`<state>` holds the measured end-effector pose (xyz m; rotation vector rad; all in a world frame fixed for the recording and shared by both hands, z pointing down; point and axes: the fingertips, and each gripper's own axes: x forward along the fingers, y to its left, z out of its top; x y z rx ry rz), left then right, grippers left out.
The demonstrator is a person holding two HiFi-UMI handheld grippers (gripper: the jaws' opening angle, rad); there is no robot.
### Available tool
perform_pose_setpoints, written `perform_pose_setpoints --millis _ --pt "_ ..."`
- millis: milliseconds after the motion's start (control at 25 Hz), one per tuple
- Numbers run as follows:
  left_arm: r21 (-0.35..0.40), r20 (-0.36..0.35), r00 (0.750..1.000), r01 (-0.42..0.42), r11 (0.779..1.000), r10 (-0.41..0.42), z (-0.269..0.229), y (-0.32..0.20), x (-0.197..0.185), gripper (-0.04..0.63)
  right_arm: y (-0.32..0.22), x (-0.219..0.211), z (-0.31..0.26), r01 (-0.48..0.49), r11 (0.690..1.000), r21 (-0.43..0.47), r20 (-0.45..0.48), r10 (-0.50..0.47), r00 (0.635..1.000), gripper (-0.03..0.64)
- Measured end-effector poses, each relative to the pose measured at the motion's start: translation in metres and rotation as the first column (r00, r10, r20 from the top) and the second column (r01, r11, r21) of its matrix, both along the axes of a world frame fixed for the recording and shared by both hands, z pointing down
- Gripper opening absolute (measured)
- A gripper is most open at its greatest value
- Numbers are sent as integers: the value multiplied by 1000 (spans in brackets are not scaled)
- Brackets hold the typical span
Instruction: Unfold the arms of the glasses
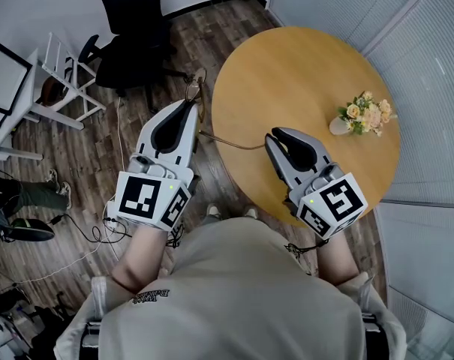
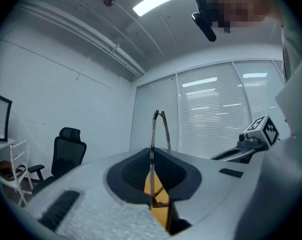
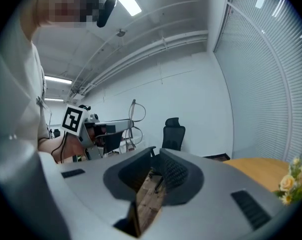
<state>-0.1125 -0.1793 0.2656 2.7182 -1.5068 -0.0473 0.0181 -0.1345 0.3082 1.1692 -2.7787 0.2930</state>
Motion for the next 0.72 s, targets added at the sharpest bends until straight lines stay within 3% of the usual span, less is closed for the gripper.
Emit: perform_pose_setpoints --millis 200,400,560,720 --pt "2 16 1000 7 1000 -8 2 -3 -1 40 -9 9 -37 28 994 103 -23 -26 999 43" --pt "10 42 999 -11 1000 11 3 -3 7 40 -11 -21 -54 147 977 152 -125 -129 984 43" --pt "17 64 997 -41 999 40 2 -2 19 40 -13 -47 -51 228 966 120 -215 -199 956 66" --pt "13 73 996 -57 998 56 5 -3 27 40 -14 -64 -31 300 952 52 -329 -267 906 75"
